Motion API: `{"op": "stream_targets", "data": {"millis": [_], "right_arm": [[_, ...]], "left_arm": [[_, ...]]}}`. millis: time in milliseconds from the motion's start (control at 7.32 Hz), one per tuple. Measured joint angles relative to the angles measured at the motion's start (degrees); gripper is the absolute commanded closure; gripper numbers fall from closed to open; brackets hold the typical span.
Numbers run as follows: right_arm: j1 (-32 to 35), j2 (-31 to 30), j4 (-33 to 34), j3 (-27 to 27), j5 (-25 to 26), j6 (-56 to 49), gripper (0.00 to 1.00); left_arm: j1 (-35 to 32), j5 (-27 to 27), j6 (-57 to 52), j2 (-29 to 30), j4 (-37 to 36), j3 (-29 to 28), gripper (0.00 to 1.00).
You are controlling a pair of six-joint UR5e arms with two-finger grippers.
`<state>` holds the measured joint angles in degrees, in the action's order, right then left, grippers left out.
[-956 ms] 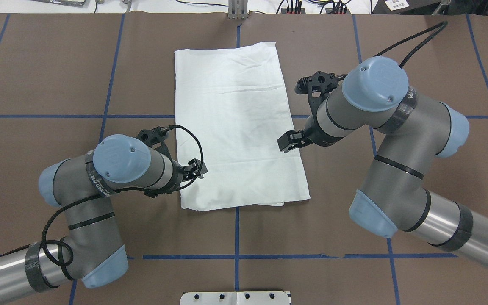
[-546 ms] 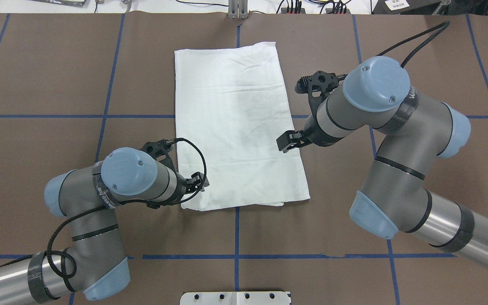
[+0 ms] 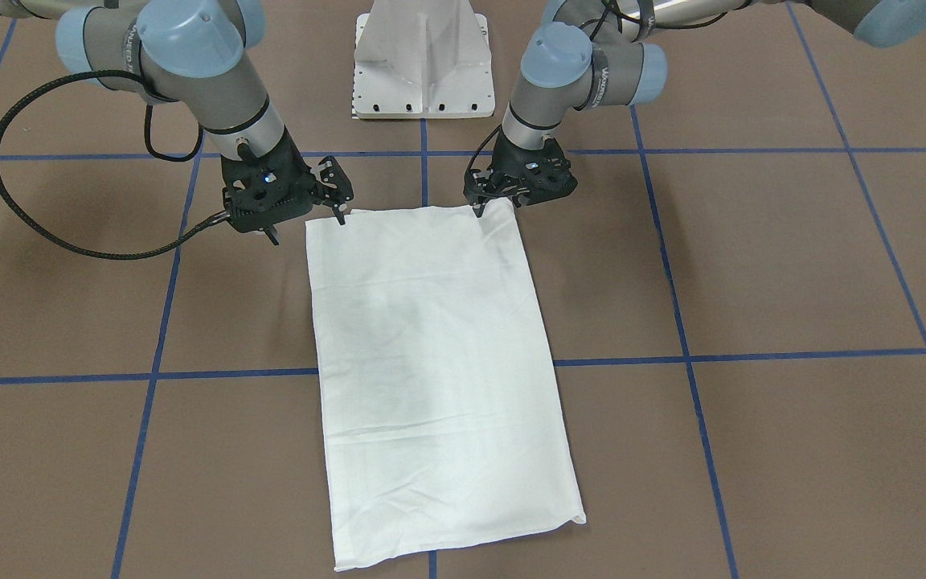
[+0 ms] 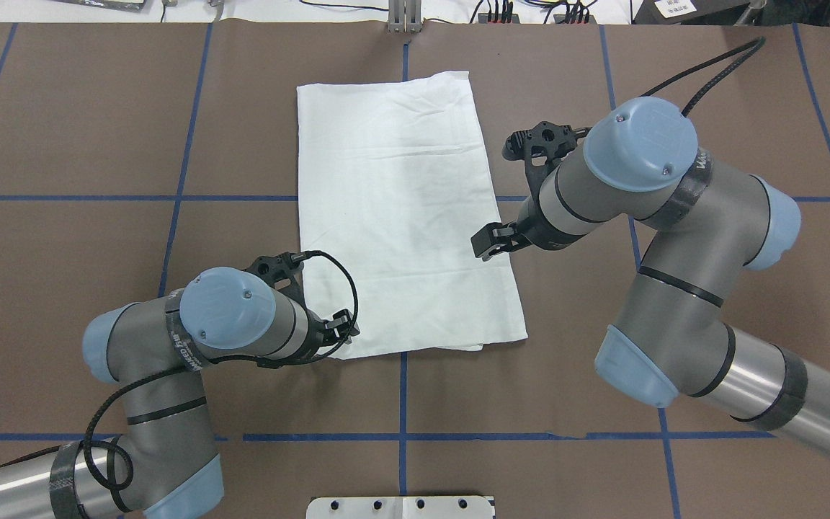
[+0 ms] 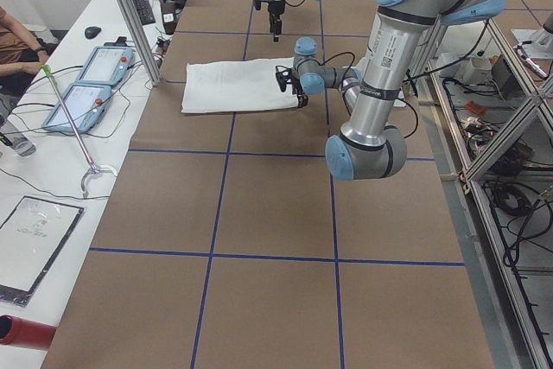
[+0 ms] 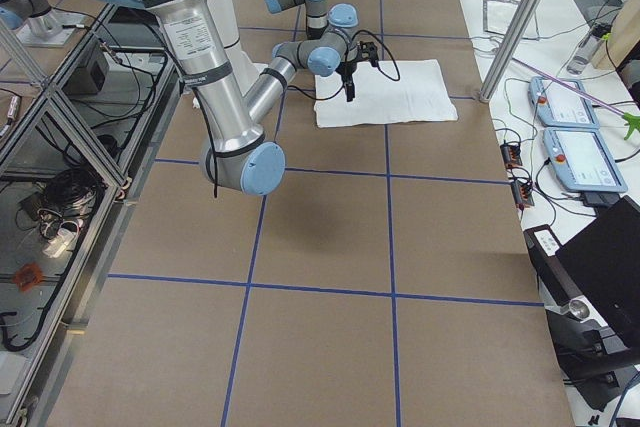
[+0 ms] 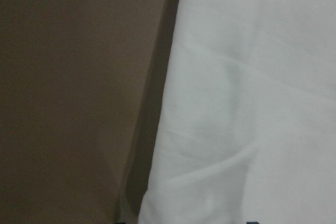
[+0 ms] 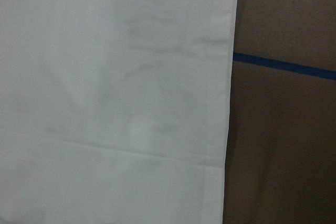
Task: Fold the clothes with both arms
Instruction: 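Lower both grippers to the near corners of the folded shirt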
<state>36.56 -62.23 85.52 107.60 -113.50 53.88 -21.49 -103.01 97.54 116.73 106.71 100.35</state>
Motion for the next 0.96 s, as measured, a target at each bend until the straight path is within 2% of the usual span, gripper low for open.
{"op": "stream_targets", "data": {"millis": [273, 546, 683, 956], "right_arm": [[-0.04, 0.05, 0.0, -0.05, 0.03, 0.0, 0.0], [-0.05, -0.08, 0.05, -0.15, 0.06, 0.0, 0.0], [-0.11, -0.24, 0.06, -0.15, 0.11, 0.0, 0.0], [-0.12, -0.54, 0.01, 0.13, 0.12, 0.04, 0.0]], "left_arm": [[-0.16, 0.0, 0.04, 0.01, -0.03, -0.09, 0.53], [-0.3, 0.0, 0.16, 0.11, -0.08, 0.18, 0.91], [-0.34, 0.01, 0.19, 0.1, -0.08, 0.24, 1.0], [-0.39, 0.02, 0.2, 0.21, 0.0, 0.55, 1.0]]}}
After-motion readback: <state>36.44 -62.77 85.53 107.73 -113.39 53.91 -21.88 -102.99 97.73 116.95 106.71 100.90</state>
